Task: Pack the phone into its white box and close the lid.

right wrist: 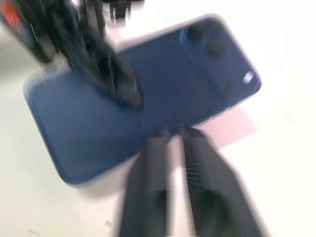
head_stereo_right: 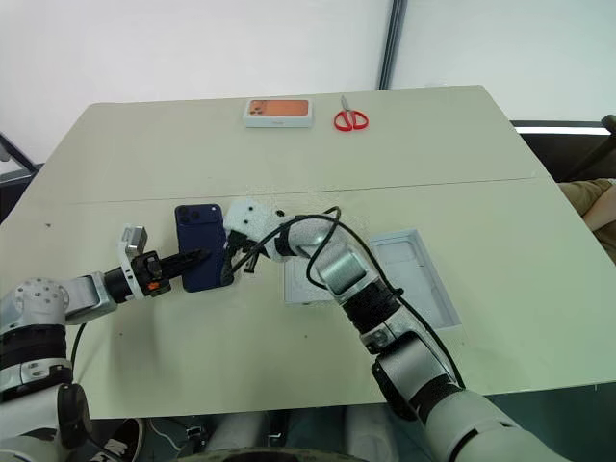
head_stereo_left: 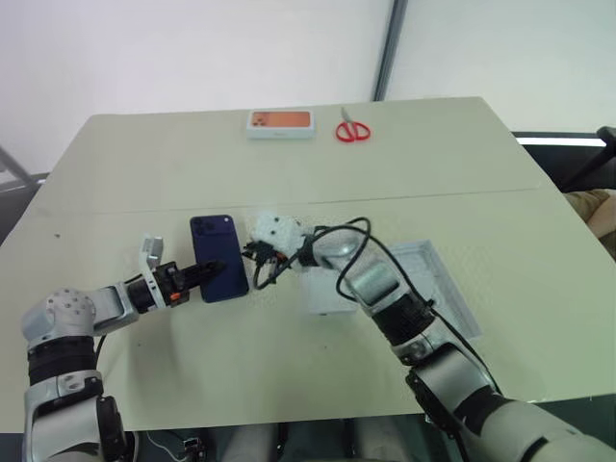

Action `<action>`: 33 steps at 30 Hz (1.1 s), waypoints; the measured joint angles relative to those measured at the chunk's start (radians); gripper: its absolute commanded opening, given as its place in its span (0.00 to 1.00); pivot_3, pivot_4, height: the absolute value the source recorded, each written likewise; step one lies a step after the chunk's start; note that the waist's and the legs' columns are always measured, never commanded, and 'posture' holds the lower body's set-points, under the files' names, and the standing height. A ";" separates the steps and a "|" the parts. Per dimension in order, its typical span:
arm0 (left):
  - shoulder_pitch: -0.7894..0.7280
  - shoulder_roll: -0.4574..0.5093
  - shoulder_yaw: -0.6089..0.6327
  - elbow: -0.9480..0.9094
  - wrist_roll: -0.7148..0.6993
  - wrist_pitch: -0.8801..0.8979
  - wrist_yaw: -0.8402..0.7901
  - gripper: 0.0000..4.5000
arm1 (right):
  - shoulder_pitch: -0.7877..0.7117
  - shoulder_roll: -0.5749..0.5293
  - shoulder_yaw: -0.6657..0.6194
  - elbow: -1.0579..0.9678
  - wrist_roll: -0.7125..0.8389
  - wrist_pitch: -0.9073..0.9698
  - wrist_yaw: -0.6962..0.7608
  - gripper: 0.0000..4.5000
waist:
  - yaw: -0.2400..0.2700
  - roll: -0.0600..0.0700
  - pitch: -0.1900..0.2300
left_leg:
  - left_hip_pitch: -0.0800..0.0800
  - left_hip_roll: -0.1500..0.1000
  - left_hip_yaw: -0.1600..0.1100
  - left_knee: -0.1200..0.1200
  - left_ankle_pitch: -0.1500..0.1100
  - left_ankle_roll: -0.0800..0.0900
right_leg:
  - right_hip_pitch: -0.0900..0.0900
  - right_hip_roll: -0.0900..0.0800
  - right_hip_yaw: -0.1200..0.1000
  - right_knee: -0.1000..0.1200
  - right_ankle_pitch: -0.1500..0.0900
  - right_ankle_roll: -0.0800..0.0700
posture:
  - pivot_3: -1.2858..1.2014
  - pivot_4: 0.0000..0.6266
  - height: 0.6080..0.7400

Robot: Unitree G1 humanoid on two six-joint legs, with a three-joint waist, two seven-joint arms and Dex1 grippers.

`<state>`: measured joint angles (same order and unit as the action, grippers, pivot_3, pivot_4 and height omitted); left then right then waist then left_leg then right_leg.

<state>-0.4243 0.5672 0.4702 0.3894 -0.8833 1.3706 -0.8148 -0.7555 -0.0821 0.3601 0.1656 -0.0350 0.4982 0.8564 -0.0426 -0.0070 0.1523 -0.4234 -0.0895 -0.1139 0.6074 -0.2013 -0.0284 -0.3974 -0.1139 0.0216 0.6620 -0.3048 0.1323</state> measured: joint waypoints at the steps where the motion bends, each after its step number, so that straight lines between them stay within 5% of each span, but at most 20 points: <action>1: 0.000 -0.004 0.008 -0.002 -0.004 0.004 0.002 0.00 | 0.004 -0.013 -0.006 -0.011 0.008 0.008 0.002 0.62 | 0.000 0.000 0.000 | 0.000 0.000 0.000 0.000 0.000 0.000 | 0.000 0.000 0.000 0.000 0.000 0.000 | 0.52 0.24 1.00; 4: 0.000 -0.013 0.018 -0.020 -0.019 0.016 0.019 0.00 | 0.037 -0.060 -0.010 -0.041 0.014 0.028 0.007 0.95 | 0.001 0.000 0.000 | -0.001 0.000 0.000 0.000 0.000 0.000 | -0.001 0.000 0.000 0.000 0.000 0.000 | 0.52 0.24 1.00; 5: 0.000 -0.019 0.019 -0.022 -0.023 0.017 0.024 0.00 | 0.049 -0.074 -0.010 -0.049 0.017 0.036 0.009 0.98 | 0.000 0.000 0.000 | -0.002 0.000 0.000 0.000 0.000 0.000 | -0.002 0.000 0.000 0.000 0.000 0.000 | 0.52 0.24 1.00; 11: -0.002 -0.031 0.020 -0.038 -0.041 0.036 0.054 0.00 | 0.112 -0.187 -0.009 -0.205 0.069 0.086 0.083 0.98 | 0.000 -0.001 0.000 | -0.004 0.000 0.001 0.000 0.000 0.000 | 0.000 0.000 0.000 0.000 0.000 0.000 | 0.52 0.24 1.00; 17: -0.005 -0.027 0.036 -0.041 -0.065 0.062 0.059 0.00 | 0.255 -0.486 -0.008 -0.449 0.153 0.062 0.275 0.98 | 0.014 -0.004 0.003 | -0.003 0.000 0.000 0.003 0.000 0.001 | 0.001 0.000 -0.002 -0.003 0.000 0.001 | 0.52 0.24 1.00; 23: -0.010 -0.041 0.032 -0.049 -0.067 0.060 0.061 0.00 | 0.283 -0.571 0.017 -0.472 0.130 -0.040 0.305 0.98 | 0.021 -0.006 0.004 | -0.004 0.001 0.001 0.002 0.000 0.001 | 0.003 0.000 -0.002 -0.004 0.000 0.000 | 0.52 0.24 1.00; 26: -0.012 -0.053 0.021 -0.058 -0.067 0.060 0.065 0.00 | 0.284 -0.571 0.038 -0.446 0.109 -0.074 0.300 0.80 | 0.027 -0.008 0.005 | -0.004 0.001 0.001 0.004 0.000 0.001 | 0.004 -0.001 -0.002 -0.004 0.000 0.000 | 0.52 0.24 1.00; 29: -0.012 -0.053 0.016 -0.058 -0.067 0.060 0.066 0.00 | 0.284 -0.571 0.052 -0.419 0.089 -0.086 0.291 0.46 | 0.031 -0.009 0.006 | -0.004 0.001 0.001 0.004 0.000 0.001 | 0.004 -0.001 -0.002 -0.004 0.000 0.000 | 0.52 0.24 1.00; 33: -0.012 -0.053 0.015 -0.059 -0.067 0.060 0.068 0.00 | 0.288 -0.573 0.066 -0.398 0.065 -0.104 0.289 0.46 | 0.030 -0.009 0.006 | -0.004 0.001 0.001 0.004 0.000 0.001 | 0.004 -0.001 -0.002 -0.004 0.000 0.000 | 0.52 0.24 1.00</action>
<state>-0.4365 0.5145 0.4857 0.3309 -0.9501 1.4309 -0.7472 -0.4676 -0.6550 0.4264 -0.2324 0.0298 0.3943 1.1454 -0.0128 -0.0157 0.1579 -0.4270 -0.0888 -0.1131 0.6113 -0.2017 -0.0278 -0.3930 -0.1152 0.0194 0.6582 -0.3049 0.1327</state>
